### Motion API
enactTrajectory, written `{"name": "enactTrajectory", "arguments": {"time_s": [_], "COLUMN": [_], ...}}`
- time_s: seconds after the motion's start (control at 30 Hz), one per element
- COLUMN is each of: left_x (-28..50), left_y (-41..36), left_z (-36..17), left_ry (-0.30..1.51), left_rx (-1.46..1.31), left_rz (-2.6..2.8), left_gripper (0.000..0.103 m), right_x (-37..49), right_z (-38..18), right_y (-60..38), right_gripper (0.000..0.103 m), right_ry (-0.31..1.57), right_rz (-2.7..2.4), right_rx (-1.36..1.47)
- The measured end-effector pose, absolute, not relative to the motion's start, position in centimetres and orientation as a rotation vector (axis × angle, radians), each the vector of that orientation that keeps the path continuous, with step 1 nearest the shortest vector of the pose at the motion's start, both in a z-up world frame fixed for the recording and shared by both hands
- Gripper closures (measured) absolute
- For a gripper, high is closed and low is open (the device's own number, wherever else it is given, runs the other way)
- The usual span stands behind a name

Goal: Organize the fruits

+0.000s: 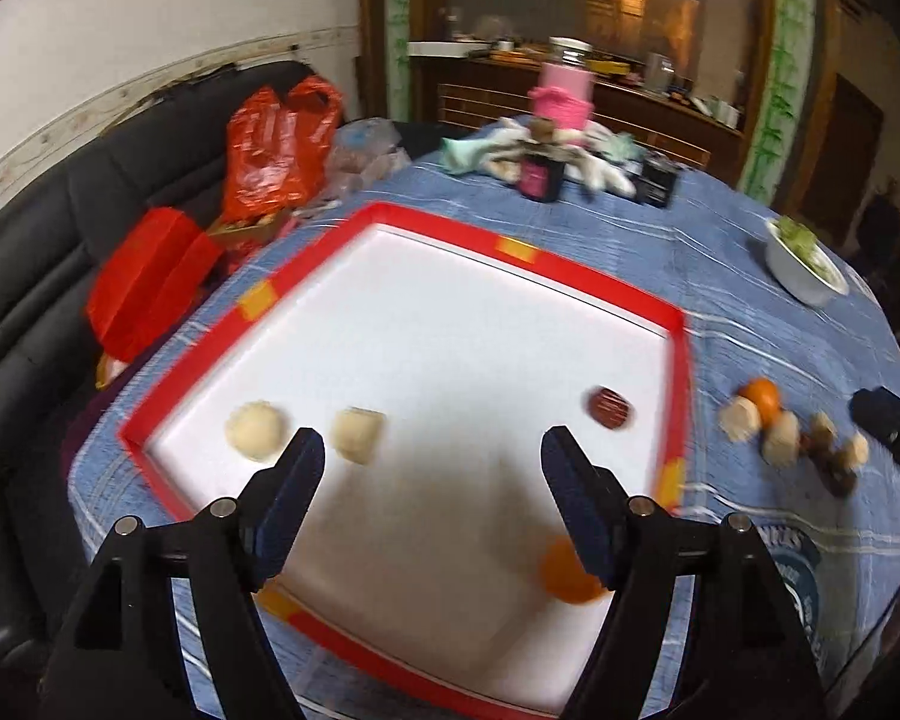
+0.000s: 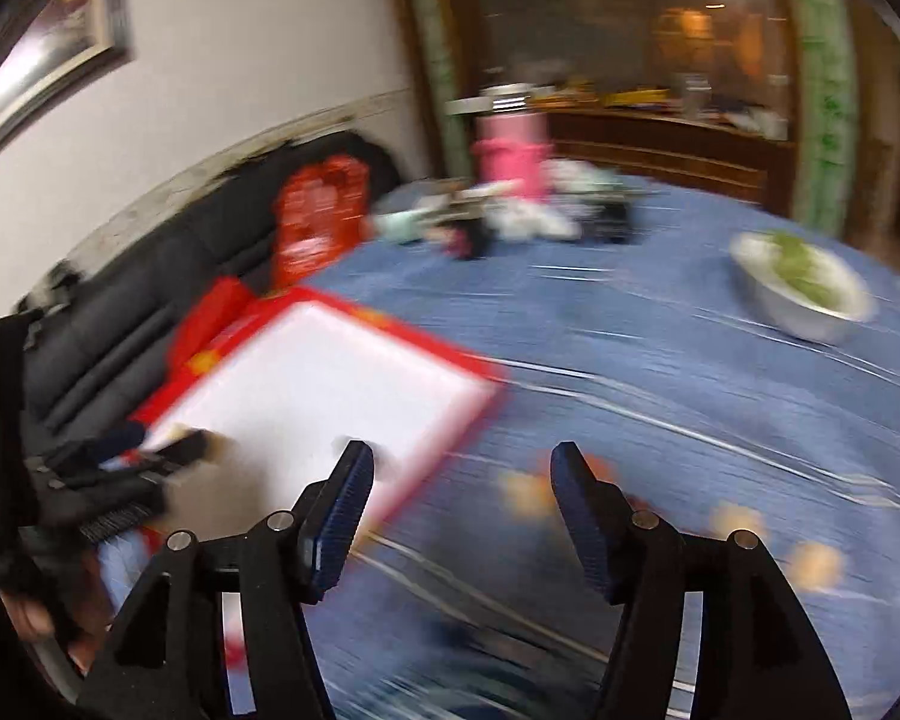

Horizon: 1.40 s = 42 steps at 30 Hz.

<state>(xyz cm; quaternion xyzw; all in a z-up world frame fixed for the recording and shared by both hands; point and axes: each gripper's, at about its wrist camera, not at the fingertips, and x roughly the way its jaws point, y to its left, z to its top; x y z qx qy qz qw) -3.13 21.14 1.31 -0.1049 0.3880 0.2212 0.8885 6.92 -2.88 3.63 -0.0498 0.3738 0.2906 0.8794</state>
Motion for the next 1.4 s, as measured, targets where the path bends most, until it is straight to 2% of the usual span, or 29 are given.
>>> {"name": "enactTrajectory", "arguments": {"time_s": [0.13,0.2,0.47,0.57,0.6,0.93,1.13,1.17,1.2,1.23,1.4], "left_x": [-2.2,-1.9,-1.1,-0.5,-0.3,5.1,7.1,7.5,7.6,8.0,6.3], "left_y": [18.2,16.9,12.8,11.2,10.4,-2.2,-5.7,-6.0,-6.1,-6.3,-5.4], "left_z": [0.8,0.8,1.4,1.7,1.8,0.3,-0.5,-0.8,-1.2,-1.9,-1.6], "left_ry": [0.824,0.830,0.821,0.820,0.817,0.873,0.894,0.894,0.904,0.941,0.921], "left_rx": [-0.182,-0.158,-0.090,-0.096,-0.094,0.017,0.025,0.026,0.036,0.053,0.049], "left_rz": [0.389,0.362,0.277,0.212,0.191,-0.061,-0.085,-0.071,-0.060,-0.044,-0.051], "left_gripper": [0.028,0.028,0.028,0.028,0.028,0.030,0.033,0.045,0.075,0.084,0.085], "right_x": [9.8,10.9,13.1,13.1,12.9,12.6,12.8,12.9,12.9,13.0,12.8], "right_z": [1.2,-0.4,-1.6,-2.8,-2.7,-0.2,1.0,0.9,0.9,0.9,1.1], "right_y": [-11.4,-14.5,-12.5,-11.6,-11.9,-19.5,-22.8,-23.0,-23.0,-23.0,-22.6], "right_gripper": [0.040,0.046,0.049,0.071,0.073,0.073,0.073,0.073,0.073,0.073,0.073], "right_ry": [0.869,0.918,0.952,0.964,0.963,0.825,0.762,0.766,0.769,0.770,0.765], "right_rz": [0.333,0.246,0.282,0.271,0.271,0.223,0.198,0.200,0.204,0.209,0.227], "right_rx": [-0.062,-0.038,-0.107,-0.155,-0.143,0.136,0.265,0.275,0.278,0.276,0.270]}}
